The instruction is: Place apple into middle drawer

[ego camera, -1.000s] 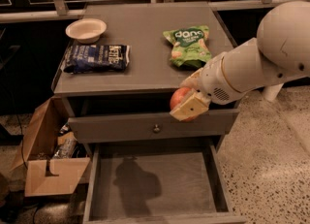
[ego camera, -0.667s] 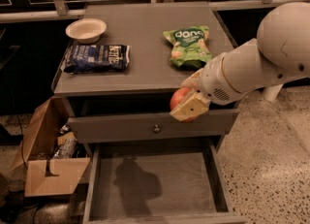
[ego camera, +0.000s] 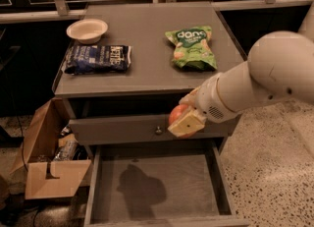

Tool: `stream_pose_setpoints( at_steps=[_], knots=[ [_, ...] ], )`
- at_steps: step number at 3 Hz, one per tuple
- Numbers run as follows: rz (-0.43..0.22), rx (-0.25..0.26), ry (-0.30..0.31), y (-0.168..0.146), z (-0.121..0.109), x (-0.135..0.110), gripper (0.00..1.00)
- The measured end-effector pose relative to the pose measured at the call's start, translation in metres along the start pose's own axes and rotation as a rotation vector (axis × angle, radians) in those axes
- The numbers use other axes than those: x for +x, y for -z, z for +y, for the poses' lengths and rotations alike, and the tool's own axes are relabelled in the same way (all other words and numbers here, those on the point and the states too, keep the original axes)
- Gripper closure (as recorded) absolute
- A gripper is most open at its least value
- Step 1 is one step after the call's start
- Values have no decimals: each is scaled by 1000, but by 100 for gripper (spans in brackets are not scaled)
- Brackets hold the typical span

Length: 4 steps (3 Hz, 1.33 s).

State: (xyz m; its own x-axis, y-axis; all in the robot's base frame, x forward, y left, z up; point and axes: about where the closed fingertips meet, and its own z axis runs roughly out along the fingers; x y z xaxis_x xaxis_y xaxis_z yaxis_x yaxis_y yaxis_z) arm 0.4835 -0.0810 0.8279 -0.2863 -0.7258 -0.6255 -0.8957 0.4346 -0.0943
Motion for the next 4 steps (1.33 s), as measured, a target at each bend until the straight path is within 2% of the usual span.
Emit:
stream_pose_setpoints(
  at_steps=[2, 3, 4],
  knots=[
    [38, -34, -86, -50, 17, 38, 100],
    [39, -35, -87, -50, 17, 38, 100],
    [38, -65, -139, -74, 28, 51, 100]
  ],
)
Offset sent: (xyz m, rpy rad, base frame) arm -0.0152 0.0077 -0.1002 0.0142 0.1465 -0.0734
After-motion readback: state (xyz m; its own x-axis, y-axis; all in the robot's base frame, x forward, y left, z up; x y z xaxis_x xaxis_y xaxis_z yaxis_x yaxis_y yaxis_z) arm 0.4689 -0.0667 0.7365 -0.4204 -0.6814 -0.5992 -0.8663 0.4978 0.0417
